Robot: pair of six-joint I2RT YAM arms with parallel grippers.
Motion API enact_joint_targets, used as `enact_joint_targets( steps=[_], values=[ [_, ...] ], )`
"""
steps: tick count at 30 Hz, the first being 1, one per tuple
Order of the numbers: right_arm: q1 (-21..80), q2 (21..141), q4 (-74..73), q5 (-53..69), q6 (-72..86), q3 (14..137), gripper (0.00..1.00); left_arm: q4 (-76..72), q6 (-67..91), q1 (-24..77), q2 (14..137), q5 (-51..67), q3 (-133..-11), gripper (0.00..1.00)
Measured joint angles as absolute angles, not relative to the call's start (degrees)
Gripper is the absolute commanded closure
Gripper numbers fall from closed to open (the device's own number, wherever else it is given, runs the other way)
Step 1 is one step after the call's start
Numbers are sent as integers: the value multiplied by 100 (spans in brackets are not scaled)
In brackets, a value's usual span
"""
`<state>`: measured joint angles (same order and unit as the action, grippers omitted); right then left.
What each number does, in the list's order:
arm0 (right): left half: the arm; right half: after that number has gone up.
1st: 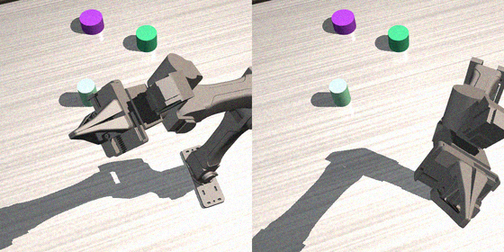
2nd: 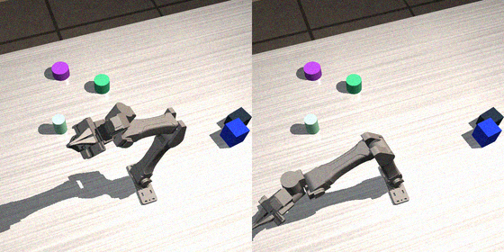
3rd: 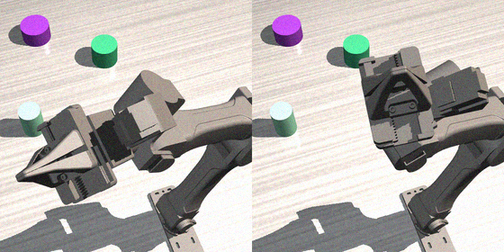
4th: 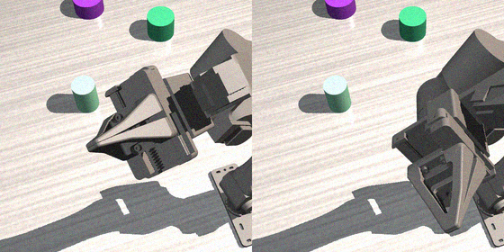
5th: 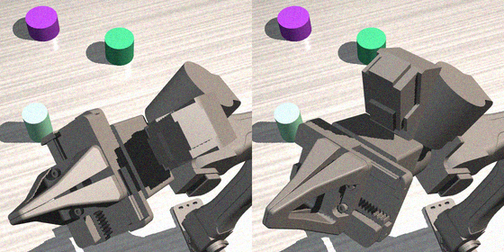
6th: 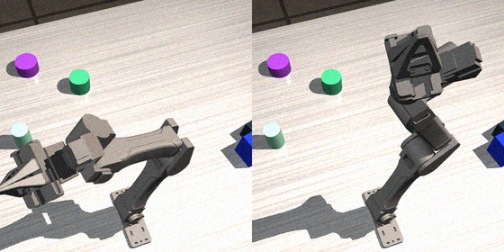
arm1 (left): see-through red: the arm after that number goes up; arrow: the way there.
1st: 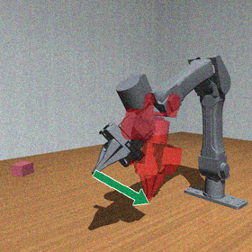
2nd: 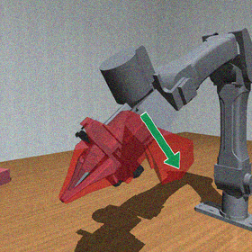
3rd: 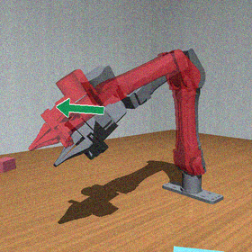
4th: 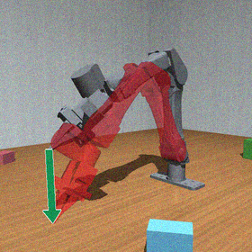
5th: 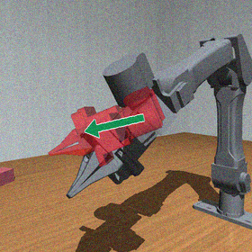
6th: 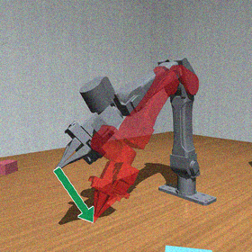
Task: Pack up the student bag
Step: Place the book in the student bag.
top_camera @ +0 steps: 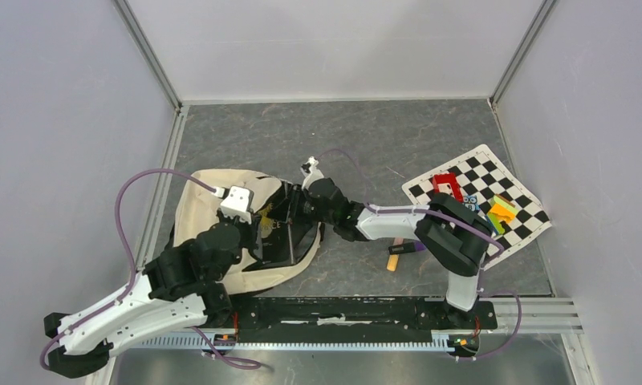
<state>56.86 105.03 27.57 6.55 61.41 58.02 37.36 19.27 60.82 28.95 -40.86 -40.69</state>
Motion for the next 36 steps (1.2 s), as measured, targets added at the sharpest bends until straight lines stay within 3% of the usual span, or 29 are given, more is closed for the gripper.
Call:
enact_joint_targets(
  steps=[5, 10, 19, 22, 30, 36],
  values=[
    [5876, 11135, 2735, 495, 5846, 6617, 95, 3629, 1883, 6082, 3000, -4016, -4069, 97],
    [6007, 11701, 2947, 515, 5717, 7194, 74, 3629, 1876, 6082, 3133, -4010, -4062, 97],
    [6075, 11749, 2928, 279, 4919, 7052, 33, 3605, 1876, 6082, 3146, -3992, -4021, 97],
    [6071, 11622, 2825, 224, 4626, 6711, 26, 3612, 1879, 6082, 3146, -4016, -4021, 97],
    [6071, 11093, 2714, 237, 4355, 6145, 30, 3610, 1879, 6082, 3085, -4038, -4021, 97],
    [6062, 11063, 2698, 322, 4414, 6110, 56, 3612, 1879, 6082, 3065, -4038, -4021, 97]
  ],
)
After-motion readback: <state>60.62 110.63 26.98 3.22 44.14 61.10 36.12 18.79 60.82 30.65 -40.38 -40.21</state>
